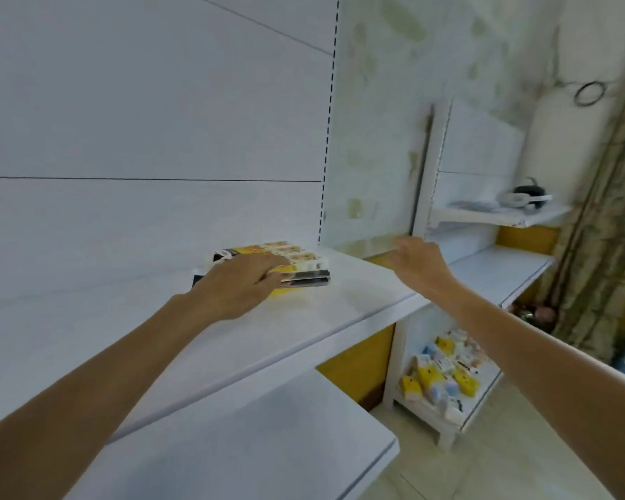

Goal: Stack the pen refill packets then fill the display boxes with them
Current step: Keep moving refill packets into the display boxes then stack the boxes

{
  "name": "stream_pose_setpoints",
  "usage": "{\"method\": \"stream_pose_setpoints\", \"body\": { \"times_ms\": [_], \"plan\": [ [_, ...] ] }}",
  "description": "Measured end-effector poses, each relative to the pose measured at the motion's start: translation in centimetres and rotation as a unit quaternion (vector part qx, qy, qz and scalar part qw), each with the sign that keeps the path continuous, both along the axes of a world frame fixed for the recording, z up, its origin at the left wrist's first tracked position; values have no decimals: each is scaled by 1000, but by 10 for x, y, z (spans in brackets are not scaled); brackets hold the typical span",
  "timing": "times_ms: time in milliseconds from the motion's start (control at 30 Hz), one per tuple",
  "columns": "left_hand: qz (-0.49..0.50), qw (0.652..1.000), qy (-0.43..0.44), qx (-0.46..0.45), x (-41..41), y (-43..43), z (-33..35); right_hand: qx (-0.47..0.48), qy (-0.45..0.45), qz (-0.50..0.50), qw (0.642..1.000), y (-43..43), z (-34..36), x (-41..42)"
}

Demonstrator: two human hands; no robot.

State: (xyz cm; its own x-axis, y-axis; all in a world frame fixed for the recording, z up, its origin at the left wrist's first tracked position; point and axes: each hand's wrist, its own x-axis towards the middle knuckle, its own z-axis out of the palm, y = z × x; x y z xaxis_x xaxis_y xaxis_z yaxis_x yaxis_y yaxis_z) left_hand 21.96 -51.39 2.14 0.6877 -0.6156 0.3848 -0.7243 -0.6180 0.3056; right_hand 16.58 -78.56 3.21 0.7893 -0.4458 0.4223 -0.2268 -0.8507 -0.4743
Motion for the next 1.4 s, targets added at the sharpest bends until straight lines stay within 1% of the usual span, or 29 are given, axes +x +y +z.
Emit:
{"method": "stream_pose_setpoints", "body": {
  "times_ms": [100,167,233,367,467,533,633,667,733,833,933,1000,1067,1100,1133,1167,1233,1300,1333,1367,1400],
  "plan": [
    [15,999,19,-37,20,-68,-6,-7,7,36,999,-60,-6,29],
    [42,999,15,-22,25,-98,-8,-3,21,76,997,-82,-8,50],
    [73,997,14,-14,32,-111,-8,8,26,120,992,-90,-5,71],
    [154,984,57,-67,42,-95,2,-8,1,208,978,-76,14,115],
    [231,965,44,-115,36,-60,8,4,-39,271,962,-48,17,138],
    [290,947,32,-134,25,-27,5,-6,-26,312,950,-28,8,148],
    [380,920,33,-85,4,22,-11,-85,10,347,934,-5,-22,162],
    [400,914,38,-64,-2,33,-17,-89,0,350,932,0,-32,166],
    [418,906,48,-41,-8,46,-28,-50,-42,356,932,5,-48,170],
    [411,910,55,-21,0,46,-35,11,-84,376,923,5,-57,175],
    [385,921,54,-13,8,32,-28,13,-89,372,924,7,-59,177],
    [371,927,38,27,15,21,-18,9,-98,358,929,9,-58,176],
    [376,923,21,81,23,14,-11,12,-99,359,928,10,-59,174],
    [376,922,18,96,29,11,-11,19,-100,362,927,10,-59,174],
    [366,926,20,93,34,8,-12,29,-101,364,925,9,-60,174],
    [346,935,30,68,39,3,-14,33,-103,366,924,9,-60,175],
    [297,952,72,-25,49,-9,-20,37,-109,363,925,10,-61,175],
    [279,941,128,-141,55,-20,-25,40,-110,363,924,10,-61,175],
    [282,932,128,-188,57,-24,-26,40,-111,365,924,10,-61,174],
    [292,927,88,-220,57,-26,-26,38,-112,365,923,10,-61,175],
    [307,919,18,-248,58,-26,-24,38,-113,365,923,9,-62,175]
  ]
}}
